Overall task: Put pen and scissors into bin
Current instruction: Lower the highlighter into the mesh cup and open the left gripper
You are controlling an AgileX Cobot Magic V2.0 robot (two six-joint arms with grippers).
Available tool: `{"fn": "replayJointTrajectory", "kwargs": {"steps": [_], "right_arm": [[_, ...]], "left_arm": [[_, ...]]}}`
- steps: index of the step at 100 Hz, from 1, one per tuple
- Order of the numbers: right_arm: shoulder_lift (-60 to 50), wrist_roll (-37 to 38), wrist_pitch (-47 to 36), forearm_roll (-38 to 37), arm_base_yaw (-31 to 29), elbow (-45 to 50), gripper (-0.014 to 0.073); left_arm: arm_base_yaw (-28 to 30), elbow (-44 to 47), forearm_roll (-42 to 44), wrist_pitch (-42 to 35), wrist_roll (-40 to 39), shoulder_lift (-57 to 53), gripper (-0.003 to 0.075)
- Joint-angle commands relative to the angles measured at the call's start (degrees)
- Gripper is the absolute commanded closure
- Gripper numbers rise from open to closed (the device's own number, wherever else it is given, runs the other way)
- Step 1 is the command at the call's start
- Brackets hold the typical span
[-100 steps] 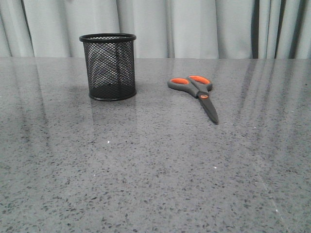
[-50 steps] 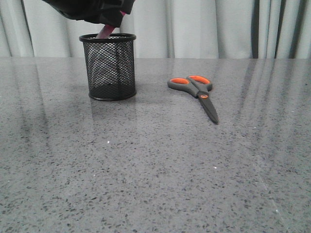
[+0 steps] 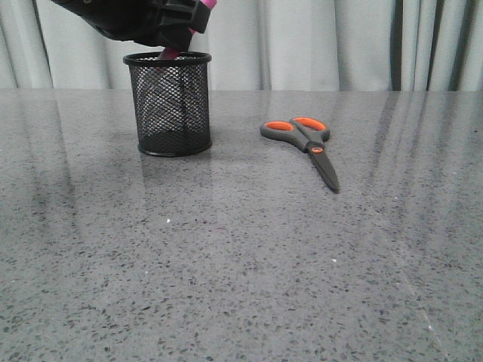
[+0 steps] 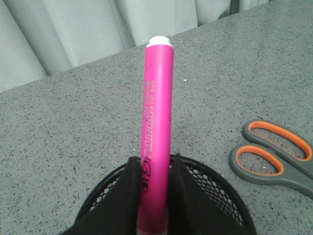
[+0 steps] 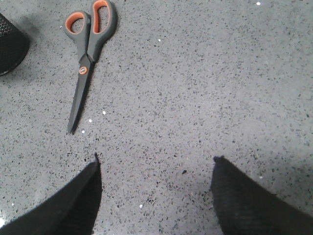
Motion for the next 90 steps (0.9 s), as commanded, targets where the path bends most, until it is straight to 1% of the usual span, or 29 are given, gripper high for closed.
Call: {"fn": "replayJointTrajectory", "kwargs": {"steps": [1, 6, 18, 23, 28, 41, 58, 73, 78, 83, 90], "right_arm": [[0.21, -0.31, -2.71, 0.69, -0.33, -2.12, 0.0160], [0.21, -0.31, -2.71, 0.69, -0.33, -2.12, 0.0160], [0.21, -0.31, -2.71, 0.69, -0.33, -2.12, 0.0160], [0.21, -0.31, -2.71, 0.69, -0.33, -2.12, 0.0160], [0.21, -0.31, -2.71, 0.69, -0.33, -2.12, 0.0160], [0.21, -0.31, -2.71, 0.69, -0.33, -2.12, 0.0160], [0.21, -0.31, -2.71, 0.69, -0.33, -2.12, 0.0160], [0.21, -0.31, -2.71, 0.69, -0.33, -2.12, 0.0160], [0.21, -0.31, -2.71, 0.69, -0.33, -2.12, 0.0160], [0.21, -0.31, -2.71, 0.69, -0.33, -2.12, 0.0160], [0.21, -0.31, -2.71, 0.69, -0.33, -2.12, 0.0160]], "left_arm": [[-0.45, -1.51, -0.39, -2.31, -0.24, -2.16, 0.0688], [-0.45, -1.51, -0.39, -1.82, -0.24, -2.16, 0.0628], [-0.45, -1.51, -0.51, -1.70, -0.24, -2.16, 0.0429], [-0.45, -1.51, -0.99, -2.16, -0.24, -2.27, 0.0374], [-0.45, -1.51, -1.53, -2.56, -0.24, -2.50, 0.0347], [-0.45, -1.51, -1.56, -3.61, -0.24, -4.50, 0.0351], [-0.45, -1.51, -1.56, -3.73, -0.24, -10.83, 0.0355], [0.14, -1.51, -1.15, -0.46, -0.24, -17.32, 0.0358], [0.91, -1.51, -1.15, 1.76, -0.24, -19.30, 0.0381], [2.03, -1.51, -1.15, 4.55, -0.24, -21.23, 0.0432], [4.00, -1.51, -1.15, 8.84, -0.24, -23.84, 0.0538]]}}
